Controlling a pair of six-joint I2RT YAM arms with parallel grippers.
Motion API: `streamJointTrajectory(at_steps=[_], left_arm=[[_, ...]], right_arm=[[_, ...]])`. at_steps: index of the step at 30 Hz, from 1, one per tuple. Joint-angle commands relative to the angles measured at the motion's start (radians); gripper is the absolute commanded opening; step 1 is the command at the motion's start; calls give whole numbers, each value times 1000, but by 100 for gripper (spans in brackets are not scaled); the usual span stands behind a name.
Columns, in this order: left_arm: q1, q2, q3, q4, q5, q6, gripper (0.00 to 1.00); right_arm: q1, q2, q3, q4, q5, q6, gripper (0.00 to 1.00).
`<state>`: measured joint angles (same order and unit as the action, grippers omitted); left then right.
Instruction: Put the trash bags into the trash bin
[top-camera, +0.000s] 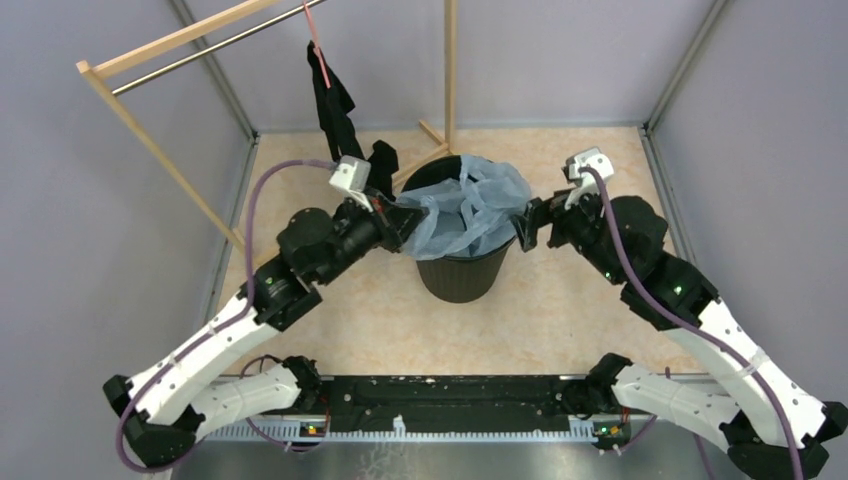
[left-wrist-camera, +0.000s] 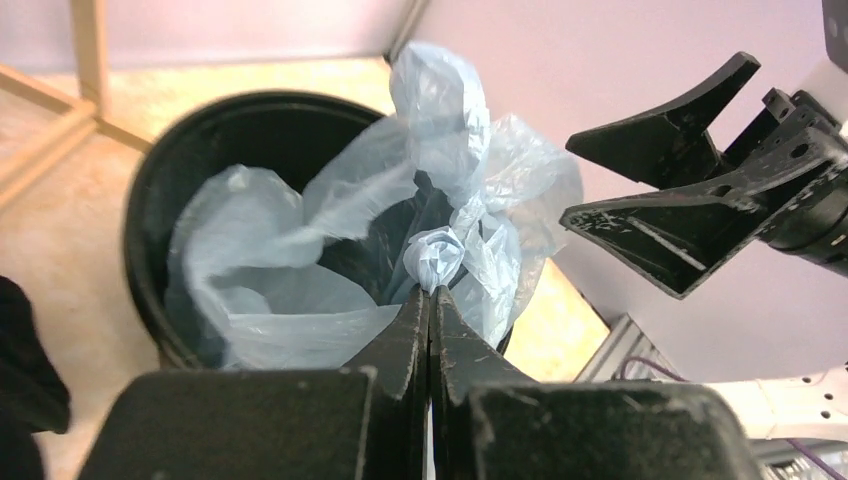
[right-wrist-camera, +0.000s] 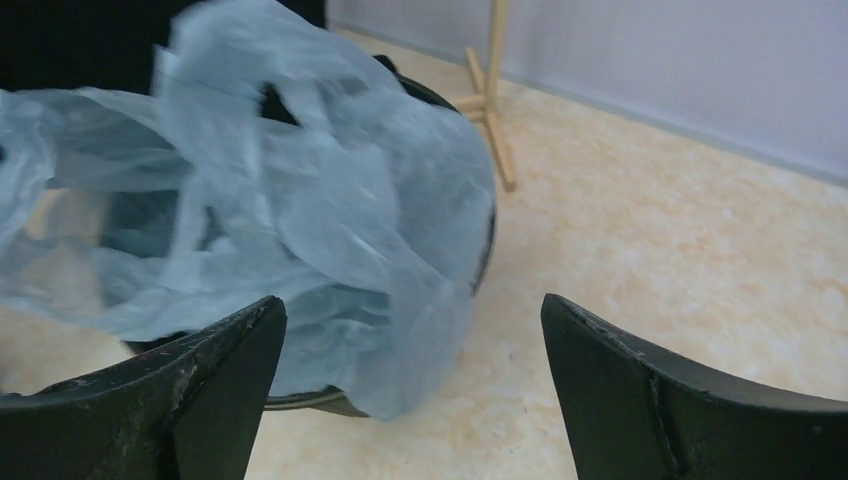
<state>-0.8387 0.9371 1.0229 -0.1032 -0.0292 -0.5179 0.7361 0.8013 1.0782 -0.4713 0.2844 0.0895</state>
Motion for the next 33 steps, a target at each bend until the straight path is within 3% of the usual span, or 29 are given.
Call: streamJointTrajectory(at_steps=[1,7,11,14,19,24,25,30,33], left_arm=[[0,-90,26,-44,-124,44,0],[-1,-180,-28,-34,-203,-1,0],[0,-223,-60,-45,-228,-12,0],[0,-236,-84,-46,-226,-26,0],[0,-244,-115,-47,-226,-46,0],[0,-262,-140,-58,-248,-46,0],[0,-268,-143,-65,-257,-47,0],[0,-285,-162,-92,-283,-45,0],[0,-289,-173,-110,-292,-45,0]], right_arm=[[-7,92,210,-15,-223,-55,99],[-6,323,528,-116,-346,103,99],[10,395,581,-107,-300,252,99],[68,416,575,-96,-94,297,95],[312,575,730,-222,381,181,95],[417,702,826,-346,807,72,94],[420,702,818,-338,833,55,90],[421,608,664,-191,825,-35,54],[416,516,544,-121,732,-24,37]])
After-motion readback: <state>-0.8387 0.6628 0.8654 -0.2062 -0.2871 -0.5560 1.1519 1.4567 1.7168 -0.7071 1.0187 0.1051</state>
